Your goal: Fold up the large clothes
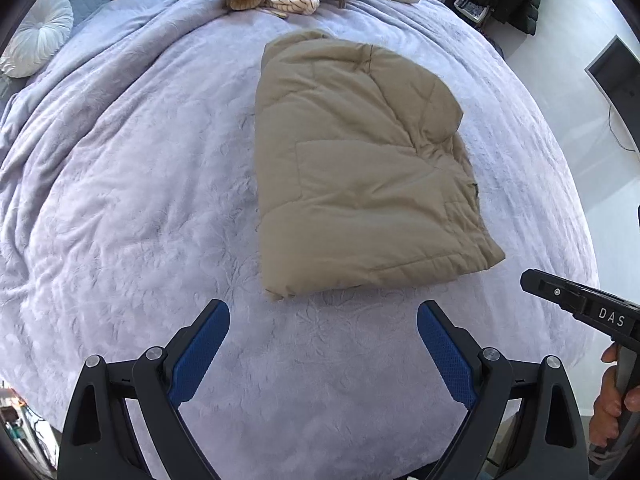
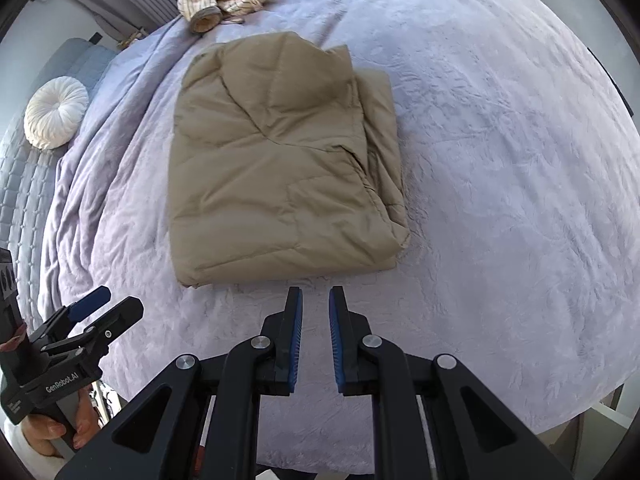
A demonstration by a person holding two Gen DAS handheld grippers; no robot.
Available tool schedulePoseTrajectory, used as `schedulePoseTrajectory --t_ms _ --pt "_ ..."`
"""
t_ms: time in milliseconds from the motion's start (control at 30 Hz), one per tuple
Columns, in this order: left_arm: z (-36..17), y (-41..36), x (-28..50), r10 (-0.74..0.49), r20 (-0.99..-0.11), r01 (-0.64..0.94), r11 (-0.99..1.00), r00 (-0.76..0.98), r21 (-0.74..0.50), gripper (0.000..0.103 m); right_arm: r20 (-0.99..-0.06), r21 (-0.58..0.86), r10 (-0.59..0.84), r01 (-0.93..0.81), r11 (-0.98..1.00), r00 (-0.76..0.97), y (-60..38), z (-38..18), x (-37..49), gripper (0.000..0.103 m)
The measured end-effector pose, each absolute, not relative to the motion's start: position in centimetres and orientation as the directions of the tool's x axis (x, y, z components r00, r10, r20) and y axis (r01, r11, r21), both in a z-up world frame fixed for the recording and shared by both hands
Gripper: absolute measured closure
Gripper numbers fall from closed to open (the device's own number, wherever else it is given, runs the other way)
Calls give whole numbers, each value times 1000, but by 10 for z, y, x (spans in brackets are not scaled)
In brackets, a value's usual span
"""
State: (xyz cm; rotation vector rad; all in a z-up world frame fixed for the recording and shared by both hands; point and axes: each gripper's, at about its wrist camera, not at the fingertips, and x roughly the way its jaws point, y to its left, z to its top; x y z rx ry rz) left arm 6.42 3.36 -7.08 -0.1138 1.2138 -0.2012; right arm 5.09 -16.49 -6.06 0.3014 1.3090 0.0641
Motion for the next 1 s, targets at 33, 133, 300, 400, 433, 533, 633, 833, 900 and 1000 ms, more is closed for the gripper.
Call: schedulePoseTrajectory --t_ms 33,133,300,400,433,533,633,833,900,1000 --pt "-66 34 62 -212 -914 91 977 346 -192 7 -940 252 214 120 960 264 -164 -58 50 88" --pt "-50 34 55 -217 -896 87 976 388 -199 7 -937 250 211 114 962 277 -160 -47 47 83" --pt "-30 34 52 -189 -890 70 982 415 -176 0 -922 255 210 102 962 324 -157 -22 39 46" --pt "-18 35 51 -182 -881 52 983 436 -177 0 -919 245 200 93 965 341 -156 -10 36 42" --pt "-12 35 49 -165 -876 46 986 454 -162 0 -918 241 196 90 966 345 -156 -6 35 37" --pt "2 33 44 -105 -860 19 994 500 -110 0 -912 234 189 82 969 365 -155 4 32 30" --pt "13 36 42 -109 -844 1 992 524 -127 0 -905 225 180 76 971 385 -152 13 28 22" --pt "23 32 38 -68 -846 -12 996 529 -88 0 -882 199 154 56 978 444 -147 29 23 0" --pt "27 29 35 -62 -842 -12 997 537 -81 0 -871 192 140 63 979 470 -148 32 21 0" --pt "31 27 33 -58 -839 -8 997 541 -74 0 -859 162 97 85 983 503 -149 40 20 0"
